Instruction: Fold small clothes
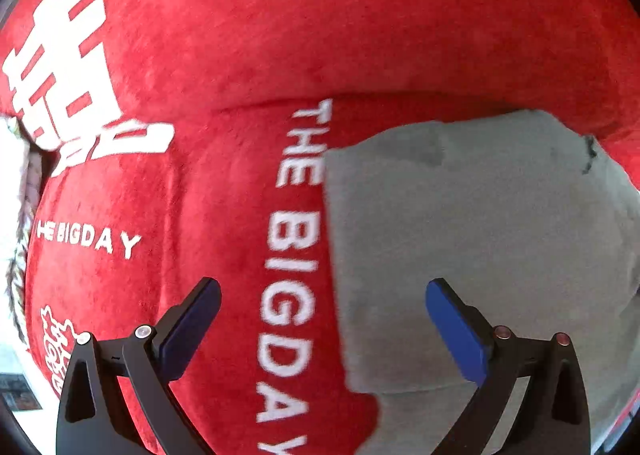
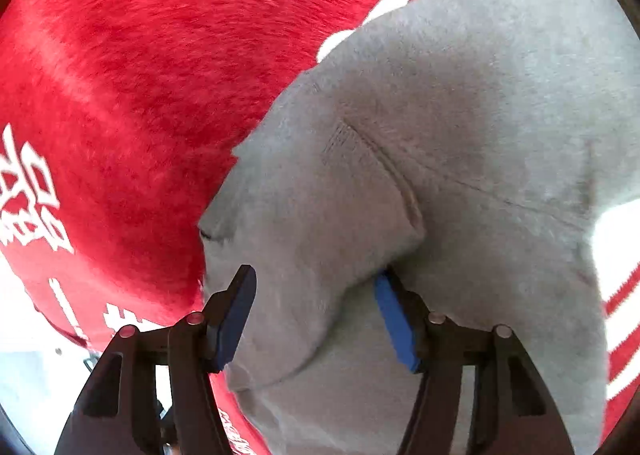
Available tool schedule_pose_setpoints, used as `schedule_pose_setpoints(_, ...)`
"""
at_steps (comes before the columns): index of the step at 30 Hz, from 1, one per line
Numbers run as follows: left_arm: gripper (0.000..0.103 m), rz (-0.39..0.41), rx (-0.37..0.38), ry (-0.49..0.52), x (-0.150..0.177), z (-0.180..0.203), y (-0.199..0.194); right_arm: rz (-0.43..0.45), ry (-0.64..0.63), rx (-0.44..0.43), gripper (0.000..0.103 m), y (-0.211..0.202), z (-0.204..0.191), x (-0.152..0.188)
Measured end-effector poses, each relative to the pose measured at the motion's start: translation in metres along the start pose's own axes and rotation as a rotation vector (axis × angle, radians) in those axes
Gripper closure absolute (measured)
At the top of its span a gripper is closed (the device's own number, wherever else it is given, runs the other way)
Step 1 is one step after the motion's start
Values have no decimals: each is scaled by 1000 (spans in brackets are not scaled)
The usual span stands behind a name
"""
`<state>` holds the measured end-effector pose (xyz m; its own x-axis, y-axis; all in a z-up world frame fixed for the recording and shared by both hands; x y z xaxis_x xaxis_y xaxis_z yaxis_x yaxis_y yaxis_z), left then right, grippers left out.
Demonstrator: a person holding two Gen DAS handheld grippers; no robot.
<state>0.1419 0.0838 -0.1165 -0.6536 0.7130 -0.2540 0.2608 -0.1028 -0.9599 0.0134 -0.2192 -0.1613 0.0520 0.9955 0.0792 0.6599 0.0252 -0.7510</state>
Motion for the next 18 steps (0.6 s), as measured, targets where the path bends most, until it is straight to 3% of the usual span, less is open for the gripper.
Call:
schedule_pose_setpoints(1, 0, 0, -8, 15, -1, 5, 0, -2, -1, 18, 95, 3, -1, -2)
schedule_pose_setpoints(4, 0, -10, -28, 44, 0, 13, 6, 8, -114, 59, 95, -6, -13, -5)
schedule_pose_setpoints(6, 0, -25, -22, 35, 0, 10, 11, 7, -215, 172, 95, -9, -10, -6)
schedule_pose_setpoints(8, 0, -34, -4, 5, -5, 0, 14, -20, -236, 325, 91, -13, 16, -8)
schedule_pose_setpoints(9, 0, -38, 7, -9, -7, -6, 16, -23, -206, 324, 90, -15, 24, -9)
schedule_pose_setpoints(12, 0, -57, 55, -54, -18, -21, 24, -29, -118, 195, 63, -27, 23, 5)
schedule_pose_setpoints(13, 0, -64, 68, -62, -21, -23, 27, -89, -120, 103, 57, -21, 10, 28)
schedule_pose_setpoints(18, 3, -115, 134, -81, -33, -23, 45, -359, -138, -119, 57, 35, -51, 148)
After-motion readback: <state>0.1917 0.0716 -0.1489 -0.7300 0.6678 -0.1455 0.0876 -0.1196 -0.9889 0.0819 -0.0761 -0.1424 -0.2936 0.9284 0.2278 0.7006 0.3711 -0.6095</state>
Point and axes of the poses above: each gripper's, at about its wrist camera, not at the fingertips, and y roughly the way its jaws point, z to its right, x to its underside, the point moved 10 cm from there along y, roughly the way its jaws point
